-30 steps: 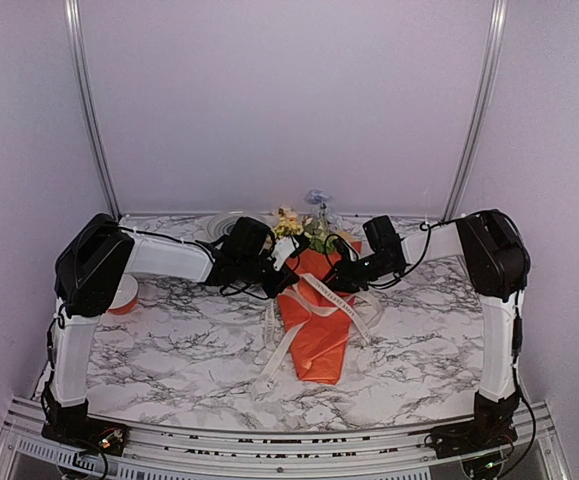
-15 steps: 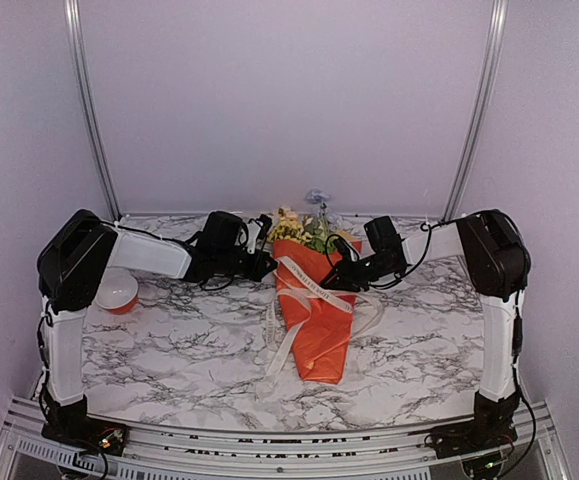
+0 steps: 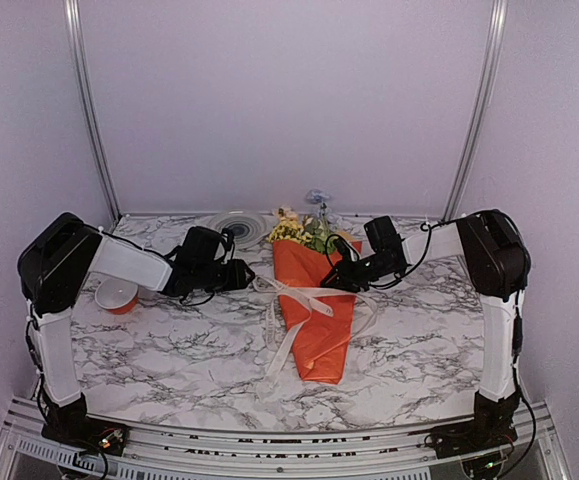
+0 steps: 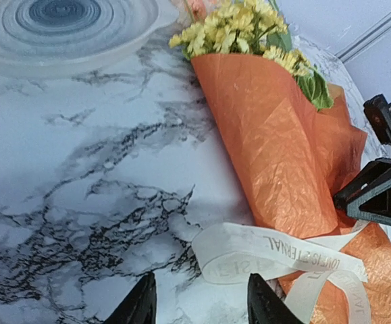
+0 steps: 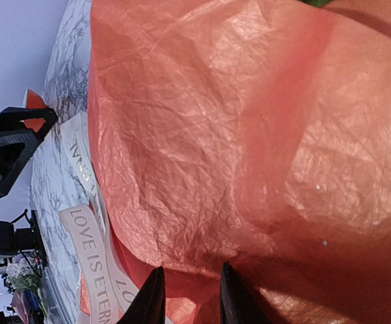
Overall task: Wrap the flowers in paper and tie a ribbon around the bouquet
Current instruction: Cross the ribbon over the folded bouquet.
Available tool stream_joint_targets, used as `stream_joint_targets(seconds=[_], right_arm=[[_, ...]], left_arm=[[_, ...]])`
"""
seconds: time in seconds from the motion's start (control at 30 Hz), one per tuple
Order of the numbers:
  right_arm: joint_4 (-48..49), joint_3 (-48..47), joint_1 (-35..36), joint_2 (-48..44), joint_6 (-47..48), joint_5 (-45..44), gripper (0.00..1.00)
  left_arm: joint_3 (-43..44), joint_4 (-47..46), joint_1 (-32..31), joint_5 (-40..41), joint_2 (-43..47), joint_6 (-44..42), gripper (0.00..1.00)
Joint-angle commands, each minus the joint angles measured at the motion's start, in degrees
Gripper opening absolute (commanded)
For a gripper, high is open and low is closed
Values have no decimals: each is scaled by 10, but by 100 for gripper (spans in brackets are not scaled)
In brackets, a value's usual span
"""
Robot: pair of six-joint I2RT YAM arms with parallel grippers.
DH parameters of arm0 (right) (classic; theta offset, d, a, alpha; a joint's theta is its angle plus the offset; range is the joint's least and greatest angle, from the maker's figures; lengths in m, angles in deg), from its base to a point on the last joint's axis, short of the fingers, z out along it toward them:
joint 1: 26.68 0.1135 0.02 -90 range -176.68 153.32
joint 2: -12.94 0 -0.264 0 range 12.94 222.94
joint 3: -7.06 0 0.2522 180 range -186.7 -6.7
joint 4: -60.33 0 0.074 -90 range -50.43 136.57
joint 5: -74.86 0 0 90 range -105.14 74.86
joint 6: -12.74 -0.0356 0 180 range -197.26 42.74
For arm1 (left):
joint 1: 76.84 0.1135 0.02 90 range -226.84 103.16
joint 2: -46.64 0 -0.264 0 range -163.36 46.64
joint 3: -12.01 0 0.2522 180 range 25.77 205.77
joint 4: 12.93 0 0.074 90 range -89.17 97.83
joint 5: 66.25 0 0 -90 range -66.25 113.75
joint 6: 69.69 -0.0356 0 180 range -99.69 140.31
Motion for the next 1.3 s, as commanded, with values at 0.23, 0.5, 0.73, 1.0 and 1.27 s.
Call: stream_joint_targets(seconds=[0.23, 0.5, 0.73, 1.0, 1.27], right_arm=[[-36, 6, -8, 18, 10, -34, 28], [-34, 9, -7, 23, 11, -31, 28], [-32, 11, -8, 20, 12, -29, 28], [-34, 5, -7, 25, 12, -26, 28], [-40, 4, -8, 23, 15, -27, 28]], left_arm=[[212, 336, -34, 26, 0, -497, 47], [187, 328, -68, 88, -18, -825, 50], [249, 316, -79, 164, -103, -855, 39], [263, 279, -79, 150, -126, -837, 33], [272, 309, -78, 85, -116, -834, 38]])
